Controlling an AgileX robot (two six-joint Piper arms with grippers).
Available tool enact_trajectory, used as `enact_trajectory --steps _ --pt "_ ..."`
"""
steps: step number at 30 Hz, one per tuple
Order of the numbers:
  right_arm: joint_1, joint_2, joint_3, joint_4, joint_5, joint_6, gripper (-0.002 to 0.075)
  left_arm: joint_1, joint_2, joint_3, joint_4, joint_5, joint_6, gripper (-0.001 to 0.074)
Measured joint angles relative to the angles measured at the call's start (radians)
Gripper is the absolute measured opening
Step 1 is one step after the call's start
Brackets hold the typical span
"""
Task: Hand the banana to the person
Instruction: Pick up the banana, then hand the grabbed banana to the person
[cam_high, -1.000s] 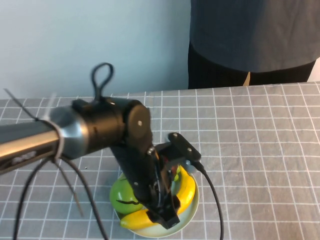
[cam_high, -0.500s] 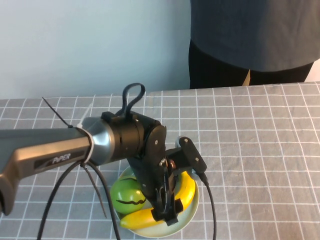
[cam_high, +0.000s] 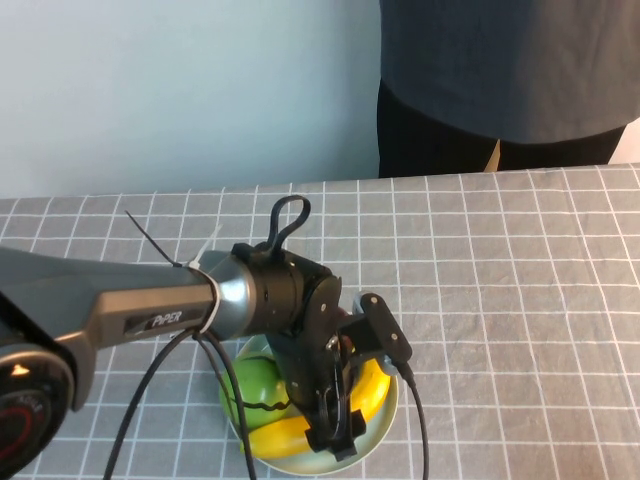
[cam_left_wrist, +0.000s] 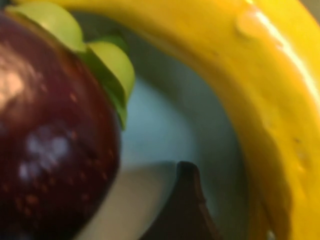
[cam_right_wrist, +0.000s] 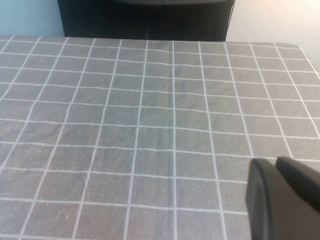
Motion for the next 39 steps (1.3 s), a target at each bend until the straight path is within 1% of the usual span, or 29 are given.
enact_trajectory --steps 3,5,10,12,17,20,24,26,30,34,39 --pt "0.0 0.0 0.0 0.0 0.0 0.0 -0.0008 0.0 0.009 0.0 0.001 -0.022 -0.007 0.049" --pt "0.0 0.0 0.0 0.0 0.0 0.0 -0.0008 0.0 0.009 0.0 0.001 -0.034 -0.012 0.0452" --pt "0.0 0.0 0.0 0.0 0.0 0.0 -0.0008 0.0 0.016 0.0 0.001 -0.048 -0.015 0.0314" --pt "0.0 0.0 0.0 0.0 0.0 0.0 -0.0008 0.0 0.016 0.0 0.001 -0.048 -0.023 0.0285" --pt "0.0 0.0 0.0 0.0 0.0 0.0 -0.0008 -0.002 0.006 -0.002 0.001 -0.004 -0.054 0.0281" --pt "0.0 0.0 0.0 0.0 0.0 0.0 -0.0008 -0.01 -0.039 -0.002 0.004 0.08 -0.069 0.0281" --pt "0.0 0.0 0.0 0.0 0.0 0.0 -0.0008 -0.021 -0.162 -0.023 -0.007 0.201 -0.083 0.0281" --pt "0.0 0.0 0.0 0.0 0.0 0.0 -0.0008 -0.02 -0.228 -0.062 -0.001 0.246 -0.085 0.0281" --pt "0.0 0.0 0.0 0.0 0.0 0.0 -0.0008 -0.02 -0.295 -0.201 0.101 0.276 -0.104 0.0281" --pt "0.0 0.0 0.0 0.0 0.0 0.0 -0.0008 -0.02 -0.29 -0.354 0.238 0.272 -0.144 0.0281" --pt "0.0 0.0 0.0 0.0 0.0 0.0 -0.0008 -0.02 -0.26 -0.465 0.316 0.226 -0.153 0.0281"
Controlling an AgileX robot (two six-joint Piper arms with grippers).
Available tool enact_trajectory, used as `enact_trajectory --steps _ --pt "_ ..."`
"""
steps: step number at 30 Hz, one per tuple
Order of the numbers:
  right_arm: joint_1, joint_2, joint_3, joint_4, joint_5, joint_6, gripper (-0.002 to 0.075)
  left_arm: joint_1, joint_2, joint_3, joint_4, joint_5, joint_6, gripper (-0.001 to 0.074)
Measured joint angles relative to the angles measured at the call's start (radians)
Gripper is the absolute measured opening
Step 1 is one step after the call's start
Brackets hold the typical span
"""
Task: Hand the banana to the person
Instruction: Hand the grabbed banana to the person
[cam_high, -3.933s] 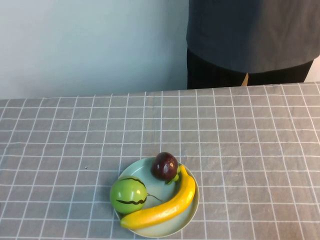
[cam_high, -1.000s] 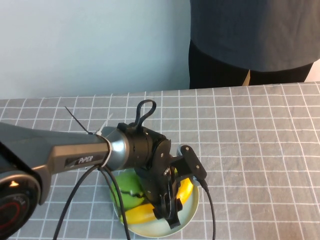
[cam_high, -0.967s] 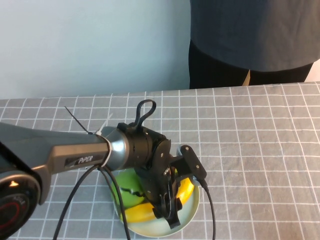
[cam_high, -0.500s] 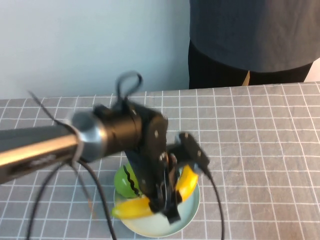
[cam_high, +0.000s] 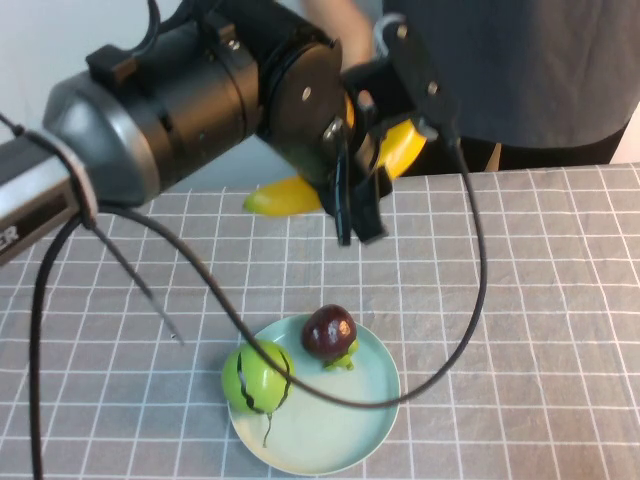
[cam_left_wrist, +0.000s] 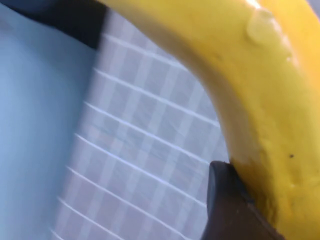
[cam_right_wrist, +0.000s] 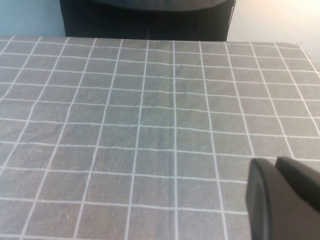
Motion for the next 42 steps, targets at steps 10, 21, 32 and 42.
enact_trajectory --steps 10,21,32,42 --pt "0.0 0.0 0.0 0.0 0.0 0.0 -0.0008 0.004 0.066 -0.063 0.056 -0.04 0.0 0.0281" --pt "0.0 0.0 0.0 0.0 0.0 0.0 -0.0008 0.006 0.103 -0.063 0.147 -0.054 -0.023 0.028" --pt "0.0 0.0 0.0 0.0 0.0 0.0 -0.0008 0.012 0.123 -0.065 0.165 -0.064 -0.028 0.0379" --pt "0.0 0.0 0.0 0.002 0.0 0.0 -0.0008 0.012 0.02 -0.065 0.175 -0.015 -0.092 0.0584"
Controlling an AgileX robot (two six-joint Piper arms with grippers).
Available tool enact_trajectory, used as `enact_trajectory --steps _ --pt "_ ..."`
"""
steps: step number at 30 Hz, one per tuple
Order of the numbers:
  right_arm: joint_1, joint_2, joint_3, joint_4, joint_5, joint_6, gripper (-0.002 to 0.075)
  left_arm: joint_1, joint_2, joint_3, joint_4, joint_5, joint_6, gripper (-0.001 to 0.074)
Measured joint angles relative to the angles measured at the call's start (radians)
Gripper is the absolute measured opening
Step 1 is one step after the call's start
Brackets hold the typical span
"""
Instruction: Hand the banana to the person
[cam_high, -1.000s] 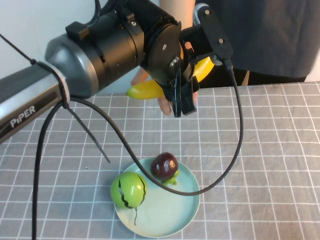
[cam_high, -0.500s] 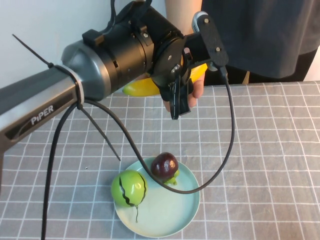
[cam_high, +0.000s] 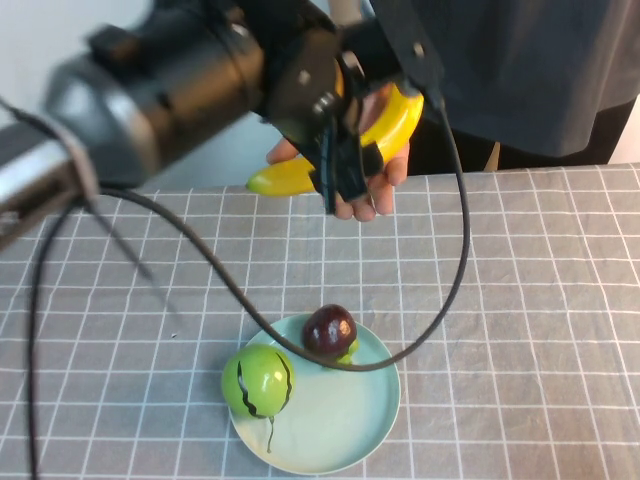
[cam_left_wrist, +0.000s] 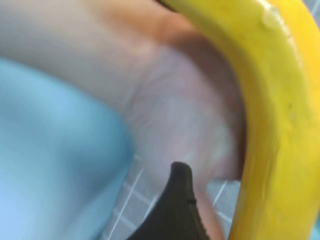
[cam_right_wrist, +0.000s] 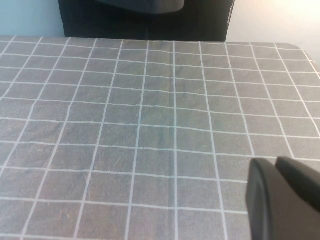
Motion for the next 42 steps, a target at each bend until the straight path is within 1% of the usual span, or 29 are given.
enact_trajectory --steps 4,6,7,8,9,11,13,15,18,23,29,35,39,42 --pt "0.0 0.0 0.0 0.0 0.0 0.0 -0.0008 -0.002 -0.092 0.004 0.016 0.043 -0.09 0.0576" --pt "0.0 0.0 0.0 0.0 0.0 0.0 -0.0008 -0.002 -0.157 0.027 0.02 0.058 -0.165 0.0533" --pt "0.0 0.0 0.0 0.0 0.0 0.0 -0.0008 -0.002 -0.195 0.049 0.02 0.063 -0.211 0.0487" --pt "0.0 0.0 0.0 0.0 0.0 0.0 -0.0008 -0.002 -0.236 0.078 0.022 0.071 -0.25 0.0425" --pt "0.0 0.0 0.0 0.0 0.0 0.0 -0.0008 -0.002 -0.272 0.106 0.022 0.073 -0.279 0.0349" --pt "0.0 0.0 0.0 0.0 0.0 0.0 -0.0008 -0.002 -0.369 0.193 0.022 0.075 -0.326 0.0173" --pt "0.0 0.0 0.0 0.0 0.0 0.0 -0.0008 -0.002 -0.462 0.294 0.024 0.067 -0.372 0.0081" --pt "0.0 0.0 0.0 0.0 0.0 0.0 -0.0008 -0.002 -0.565 0.391 0.03 0.058 -0.424 0.0038" --pt "0.0 0.0 0.0 0.0 0.0 0.0 -0.0008 -0.002 -0.708 0.539 0.05 0.033 -0.501 0.0013" --pt "0.0 0.0 0.0 0.0 0.0 0.0 -0.0008 -0.002 -0.931 0.755 0.052 -0.026 -0.616 0.0004" --pt "0.0 0.0 0.0 0.0 0.0 0.0 -0.0008 -0.002 -1.088 0.932 0.035 -0.059 -0.825 0.0002" --pt "0.0 0.0 0.0 0.0 0.0 0.0 -0.0008 -0.002 -1.105 0.981 0.041 0.032 -0.87 0.0002" --pt "0.0 0.0 0.0 0.0 0.0 0.0 -0.0008 -0.002 -1.117 1.001 0.101 0.018 -0.898 0.0002" --pt "0.0 0.0 0.0 0.0 0.0 0.0 -0.0008 -0.002 -1.148 1.036 0.164 -0.04 -0.941 0.0002"
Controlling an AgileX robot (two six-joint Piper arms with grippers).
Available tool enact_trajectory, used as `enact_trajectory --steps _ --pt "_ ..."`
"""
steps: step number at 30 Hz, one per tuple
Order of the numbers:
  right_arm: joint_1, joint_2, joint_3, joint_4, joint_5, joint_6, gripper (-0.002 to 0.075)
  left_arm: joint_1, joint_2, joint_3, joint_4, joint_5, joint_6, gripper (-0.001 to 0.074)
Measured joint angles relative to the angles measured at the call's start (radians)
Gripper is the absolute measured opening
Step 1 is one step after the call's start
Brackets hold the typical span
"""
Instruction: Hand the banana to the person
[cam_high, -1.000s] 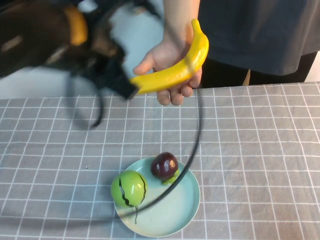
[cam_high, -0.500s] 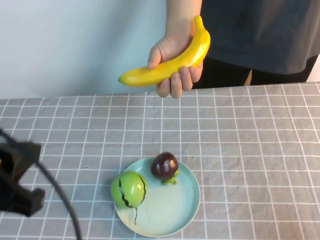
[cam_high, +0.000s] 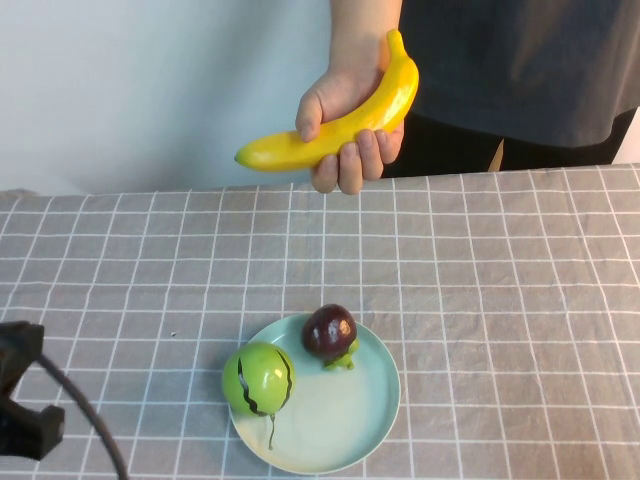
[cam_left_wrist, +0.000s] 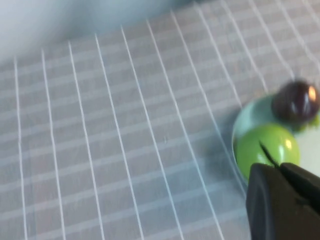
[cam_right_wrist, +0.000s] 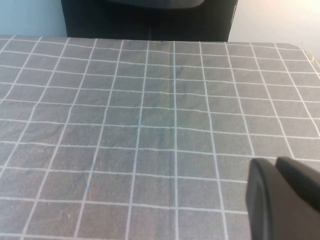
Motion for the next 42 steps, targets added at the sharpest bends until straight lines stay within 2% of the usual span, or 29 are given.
enact_trajectory --steps 3,6,9,17,20,22,25,33,42 --pt "0.0 0.0 0.0 0.0 0.0 0.0 -0.0008 0.014 -0.074 0.068 0.03 -0.106 -0.022 0.0001" --pt "0.0 0.0 0.0 0.0 0.0 0.0 -0.0008 0.085 -0.181 0.166 -0.003 -0.257 0.037 0.0001" --pt "0.0 0.0 0.0 0.0 0.0 0.0 -0.0008 0.206 -0.297 0.284 -0.094 -0.417 0.156 0.0001" --pt "0.0 0.0 0.0 0.0 0.0 0.0 -0.0008 0.625 -0.586 0.546 -0.358 -0.722 0.38 0.0001" --pt "0.0 0.0 0.0 0.0 0.0 0.0 -0.0008 0.718 -0.639 0.637 -0.41 -0.805 0.409 0.0001" --pt "0.0 0.0 0.0 0.0 0.0 0.0 -0.0008 0.739 -0.643 0.691 -0.424 -0.84 0.416 0.0001" --pt "0.0 0.0 0.0 0.002 0.0 0.0 -0.0008 0.744 -0.646 0.709 -0.444 -0.798 0.409 0.0001" --pt "0.0 0.0 0.0 0.002 0.0 0.0 -0.0008 0.74 -0.646 0.709 -0.465 -0.517 0.407 0.0" --pt "0.0 0.0 0.0 0.002 0.0 0.0 -0.0008 0.74 -0.646 0.707 -0.465 -0.502 0.405 0.0"
